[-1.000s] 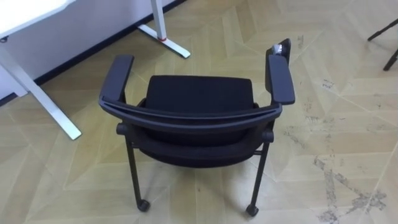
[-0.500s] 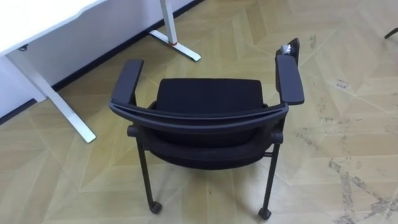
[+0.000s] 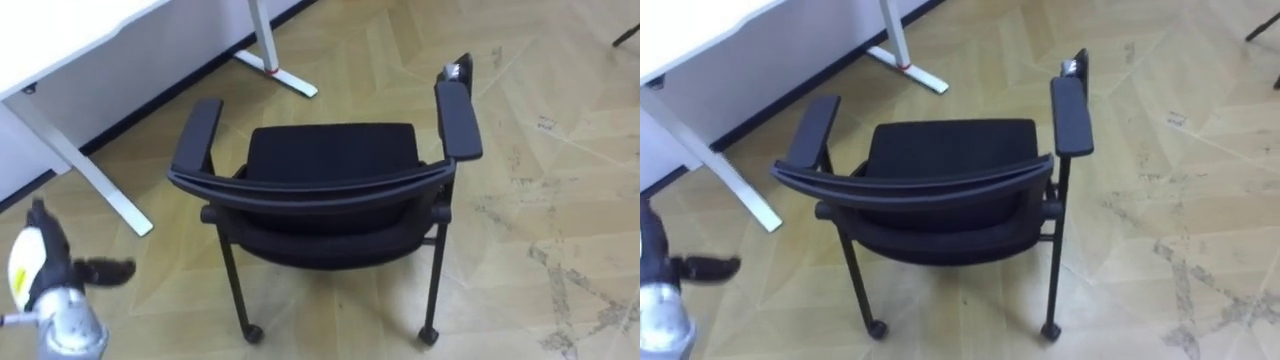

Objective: Push chair

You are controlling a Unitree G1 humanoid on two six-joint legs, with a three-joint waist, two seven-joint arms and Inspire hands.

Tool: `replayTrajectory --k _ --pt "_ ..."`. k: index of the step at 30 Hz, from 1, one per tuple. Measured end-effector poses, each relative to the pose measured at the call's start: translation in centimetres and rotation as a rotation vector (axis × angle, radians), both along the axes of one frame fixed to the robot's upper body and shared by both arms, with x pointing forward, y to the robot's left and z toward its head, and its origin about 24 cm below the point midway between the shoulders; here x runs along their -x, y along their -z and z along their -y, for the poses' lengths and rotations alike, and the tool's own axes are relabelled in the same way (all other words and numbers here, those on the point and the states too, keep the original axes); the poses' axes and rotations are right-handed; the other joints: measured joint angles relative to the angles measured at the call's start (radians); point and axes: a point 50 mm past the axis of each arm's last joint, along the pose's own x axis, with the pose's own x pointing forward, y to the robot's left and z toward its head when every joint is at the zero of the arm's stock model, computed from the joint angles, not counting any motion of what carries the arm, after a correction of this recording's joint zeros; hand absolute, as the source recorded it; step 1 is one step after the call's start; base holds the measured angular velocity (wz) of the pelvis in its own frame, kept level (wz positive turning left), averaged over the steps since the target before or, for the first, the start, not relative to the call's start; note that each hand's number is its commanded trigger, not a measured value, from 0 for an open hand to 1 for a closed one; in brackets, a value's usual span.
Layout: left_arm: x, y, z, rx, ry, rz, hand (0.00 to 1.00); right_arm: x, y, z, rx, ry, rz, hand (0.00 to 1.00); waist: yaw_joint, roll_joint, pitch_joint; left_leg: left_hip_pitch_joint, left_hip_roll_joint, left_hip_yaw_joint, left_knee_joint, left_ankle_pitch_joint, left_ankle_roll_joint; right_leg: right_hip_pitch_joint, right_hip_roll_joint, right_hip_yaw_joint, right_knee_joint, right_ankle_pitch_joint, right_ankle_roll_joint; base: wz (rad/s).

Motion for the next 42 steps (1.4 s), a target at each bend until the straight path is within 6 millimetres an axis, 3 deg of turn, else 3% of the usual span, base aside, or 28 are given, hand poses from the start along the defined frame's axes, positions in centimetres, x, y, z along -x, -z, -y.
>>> replayTrajectory --k 5,9,13,21,28,35,42 --pt "-1.2 -1.3 1.8 -0.101 0.126 0.021 0.00 -0.3 -0.1 0.1 0.003 -0.002 0.009 0.00 -0.026 -0.005 0.0027 -0.004 0.000 -0.009 -0.002 0.000 0.000 0.004 0.000 -0.006 -0.003 0.000 0.000 0.04" --pt "-1.8 -2.0 3.2 -0.108 0.213 0.031 0.00 -0.5 -0.2 0.6 0.011 -0.006 0.018 0.00 -0.031 -0.020 0.0096 -0.013 0.000 -0.009 -0.002 0.000 0.000 -0.006 0.000 -0.007 -0.004 0.000 0.000 0.01" --pt "-2.2 -3.0 3.8 -0.146 0.255 0.059 0.00 -0.6 -0.3 0.7 0.010 -0.011 0.026 0.00 -0.046 -0.031 0.0035 -0.012 -0.001 -0.009 -0.002 0.000 0.000 -0.004 -0.001 -0.006 -0.004 0.000 0.000 0.01" --pt "-2.7 -3.0 6.9 -0.268 0.425 0.032 0.00 -0.7 -0.3 0.5 0.000 -0.027 0.029 0.00 -0.054 -0.023 0.0004 -0.012 0.000 -0.008 -0.002 0.000 0.000 -0.004 0.001 -0.003 -0.002 0.000 0.000 0.00" --pt "-2.8 -3.2 7.1 -0.279 0.455 0.007 0.00 -0.7 -0.3 0.5 -0.002 -0.025 0.031 0.00 -0.054 -0.023 0.0007 -0.012 0.000 -0.008 -0.002 0.000 0.000 -0.005 0.002 0.016 -0.002 0.000 0.000 -0.03" --pt "-3.3 -5.4 7.7 -0.366 0.541 0.019 0.00 -1.0 -0.4 0.8 -0.010 -0.035 0.043 0.00 -0.052 -0.006 0.0089 -0.015 -0.002 -0.009 -0.002 0.000 0.000 -0.011 0.002 0.016 -0.004 0.000 0.000 0.00" --pt "-3.3 -6.1 8.6 -0.426 0.584 0.007 0.00 -1.2 -0.5 1.0 -0.005 -0.028 0.046 0.00 -0.051 -0.001 0.0070 -0.023 -0.002 -0.011 -0.002 0.000 0.000 -0.018 0.002 0.013 -0.003 0.000 0.000 0.01"
